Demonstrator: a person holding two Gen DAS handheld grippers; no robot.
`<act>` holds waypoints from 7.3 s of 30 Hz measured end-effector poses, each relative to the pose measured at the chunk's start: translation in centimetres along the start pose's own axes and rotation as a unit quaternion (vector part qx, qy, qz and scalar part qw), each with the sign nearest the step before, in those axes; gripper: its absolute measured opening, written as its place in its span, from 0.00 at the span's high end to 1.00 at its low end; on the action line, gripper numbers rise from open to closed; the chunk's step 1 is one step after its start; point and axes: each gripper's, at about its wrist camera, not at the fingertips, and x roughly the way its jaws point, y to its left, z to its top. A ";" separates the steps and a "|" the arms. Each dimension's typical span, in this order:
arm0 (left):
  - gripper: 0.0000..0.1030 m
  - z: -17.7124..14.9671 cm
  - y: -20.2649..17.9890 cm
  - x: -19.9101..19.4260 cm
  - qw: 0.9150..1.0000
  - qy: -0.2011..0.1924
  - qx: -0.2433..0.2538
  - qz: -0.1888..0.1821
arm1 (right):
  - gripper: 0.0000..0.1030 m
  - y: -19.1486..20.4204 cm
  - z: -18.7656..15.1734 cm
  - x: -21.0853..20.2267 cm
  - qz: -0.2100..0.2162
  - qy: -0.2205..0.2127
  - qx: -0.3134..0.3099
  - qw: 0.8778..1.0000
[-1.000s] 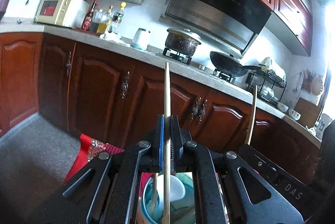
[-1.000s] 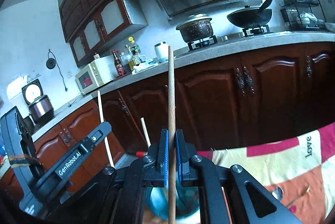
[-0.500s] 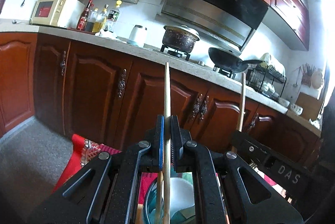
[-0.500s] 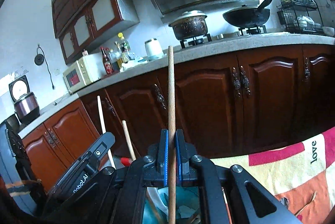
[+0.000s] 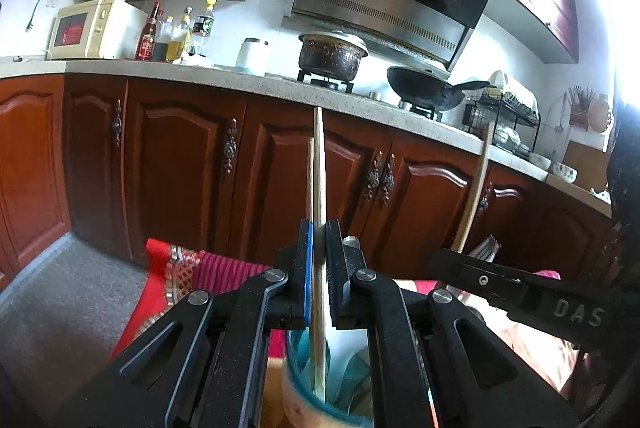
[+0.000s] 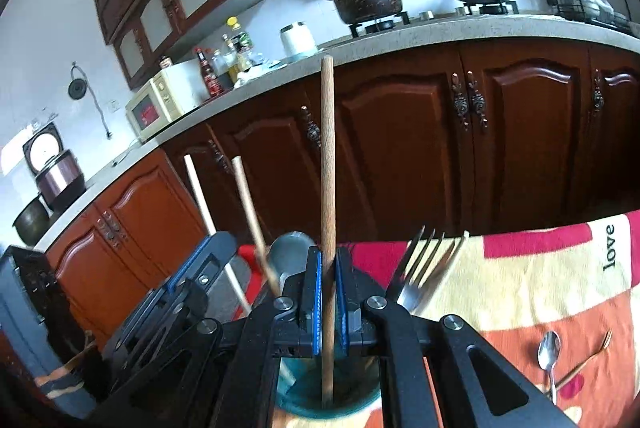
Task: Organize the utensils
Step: 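Lower both chopsticks into the teal-rimmed cup and open both tools, then withdraw both open tools from the cup toward the spoon and gold fork, then grasp the metal spoon with the left tool while the right tool grasps the gold fork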
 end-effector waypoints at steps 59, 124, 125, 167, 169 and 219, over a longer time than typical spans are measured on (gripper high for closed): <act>0.96 -3.1 0.5 -1.5 0.997 0.073 0.009 -0.013 | 0.94 -0.4 -2.3 -1.1 -0.030 0.024 0.006 0.999; 0.64 -4.3 -17.1 -25.9 0.982 0.181 0.030 -0.051 | 0.38 -8.9 -13.9 -29.2 -0.051 -0.011 0.146 0.988; 0.64 -4.3 -17.2 -26.1 0.982 0.180 0.031 -0.052 | 0.38 -8.7 -13.8 -29.5 -0.048 -0.013 0.144 0.988; 0.64 -11.3 -15.3 -2.6 0.951 0.308 -0.018 -0.032 | 0.53 -25.7 -11.1 -8.4 -0.034 0.156 0.245 0.956; 0.64 -12.0 -15.4 -1.7 0.949 0.313 -0.024 -0.030 | 0.58 -27.1 -10.8 -6.7 -0.041 0.159 0.274 0.947; 0.77 -14.1 -24.2 18.3 0.894 0.446 0.051 0.020 | 0.96 -34.5 -8.6 -8.4 -0.143 0.088 0.276 0.946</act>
